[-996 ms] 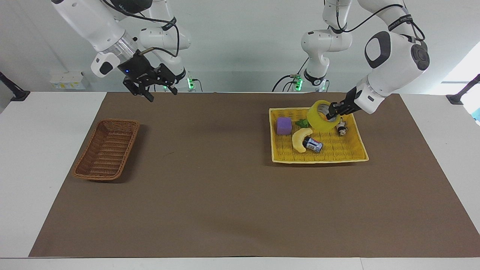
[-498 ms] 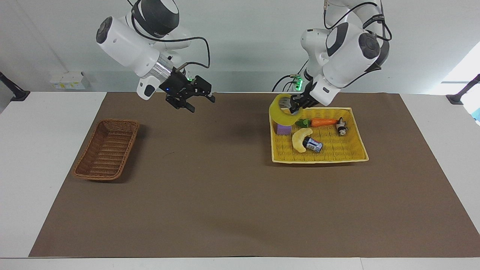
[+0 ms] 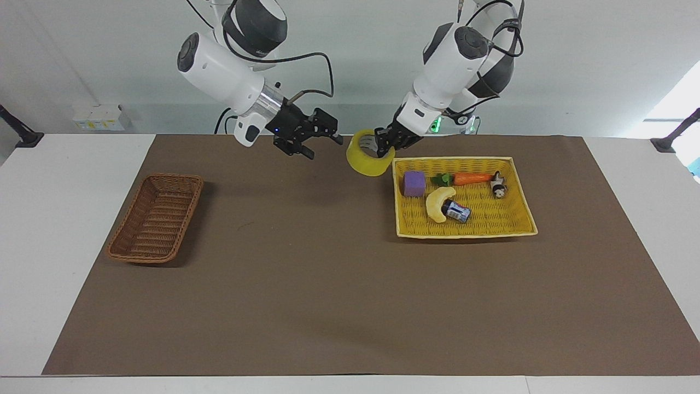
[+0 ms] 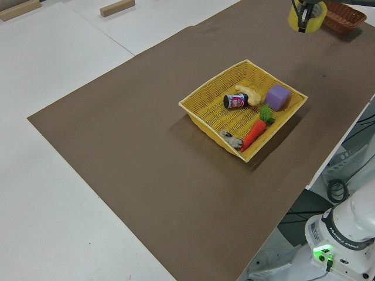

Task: Move tape to another basket
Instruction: 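Lift the tape toward the right gripper and grasp it with the right gripper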

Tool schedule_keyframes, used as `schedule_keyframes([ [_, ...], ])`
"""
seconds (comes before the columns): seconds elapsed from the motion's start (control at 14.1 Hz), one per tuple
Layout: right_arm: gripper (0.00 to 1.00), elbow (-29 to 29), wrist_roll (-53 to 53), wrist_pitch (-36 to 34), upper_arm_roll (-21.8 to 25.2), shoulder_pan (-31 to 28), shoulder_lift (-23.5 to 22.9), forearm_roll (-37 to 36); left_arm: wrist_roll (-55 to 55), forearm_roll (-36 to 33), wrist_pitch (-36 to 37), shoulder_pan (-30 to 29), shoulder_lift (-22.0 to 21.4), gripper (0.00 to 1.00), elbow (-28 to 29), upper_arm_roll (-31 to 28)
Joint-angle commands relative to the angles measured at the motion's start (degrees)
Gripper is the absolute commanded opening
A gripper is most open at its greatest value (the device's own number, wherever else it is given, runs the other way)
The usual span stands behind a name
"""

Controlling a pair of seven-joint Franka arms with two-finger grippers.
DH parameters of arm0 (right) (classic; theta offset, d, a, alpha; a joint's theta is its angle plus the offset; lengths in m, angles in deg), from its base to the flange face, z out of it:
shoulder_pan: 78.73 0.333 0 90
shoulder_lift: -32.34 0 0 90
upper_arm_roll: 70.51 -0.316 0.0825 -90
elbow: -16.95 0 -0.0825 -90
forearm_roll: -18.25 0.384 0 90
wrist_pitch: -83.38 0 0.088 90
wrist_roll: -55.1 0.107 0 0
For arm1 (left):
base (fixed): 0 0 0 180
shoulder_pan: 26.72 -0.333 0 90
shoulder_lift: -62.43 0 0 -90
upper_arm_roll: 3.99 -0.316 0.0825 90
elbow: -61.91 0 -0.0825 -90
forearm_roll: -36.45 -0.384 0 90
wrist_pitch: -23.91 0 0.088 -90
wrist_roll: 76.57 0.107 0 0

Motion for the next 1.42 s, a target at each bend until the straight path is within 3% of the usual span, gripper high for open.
schedule_keyframes([
  [0.0, 1.0, -4.0, -2.1, 3.8, 0.2, 1.7, 0.9, 1.7, -2.7, 0.9, -3.1, 2.8, 0.4, 0.0, -1.3, -1.1],
  [0.28, 1.0, -5.4, -7.3, 2.8, 0.3, 0.6, 1.5, 1.7, -4.4, 0.9, -6.0, 4.7, 0.4, 0.0, -1.9, -1.0],
  [0.36, 0.84, -5.4, -7.0, 2.8, 0.3, 0.5, 1.4, 1.7, -4.5, 0.9, -7.1, 5.5, 0.4, 0.0, -1.9, -1.1],
  [0.5, 0.13, -5.3, -6.6, 2.6, 0.3, 0.4, 1.4, 1.7, -4.6, 0.9, -7.6, 5.6, 0.6, 0.0, -1.9, -1.0],
  [0.57, 0.0, -5.2, -5.5, 2.1, 0.3, 0.3, 1.3, 1.7, -4.6, 1.1, -8.1, 5.6, 0.7, 0.0, -2.0, -1.1],
  [0.71, 0.0, -4.7, -3.9, 2.0, 0.3, 0.3, 0.9, 1.6, -4.5, 1.7, -9.0, 5.6, 0.7, 0.0, -1.9, -1.0],
  [0.78, 0.0, -4.6, -3.8, 1.6, 0.3, 0.2, 0.8, 1.6, -4.5, 2.0, -9.7, 5.6, 0.7, 0.06, -1.9, -1.0],
  [0.85, 0.0, -4.3, -3.8, 0.9, 0.5, 0.2, 0.8, 1.4, -4.5, 2.8, -10.3, 5.6, 0.7, 0.36, -1.8, -1.0],
  [0.92, 0.0, -4.2, -3.8, 0.8, 0.4, -0.4, 0.8, 1.1, -4.1, 2.8, -10.6, 5.7, 0.7, 0.56, -1.6, -1.1],
  [1.0, 0.0, -4.1, -3.8, 0.4, 0.4, -1.2, 0.7, 1.1, -4.1, 2.8, -10.5, 5.7, 0.0, 1.0, -1.1, -1.0],
  [1.35, 0.0, -3.1, -5.6, -3.4, 0.4, -7.6, -0.2, 0.9, -3.6, 2.7, -3.6, 3.1, -2.8, 1.0, -1.0, -1.9],
])
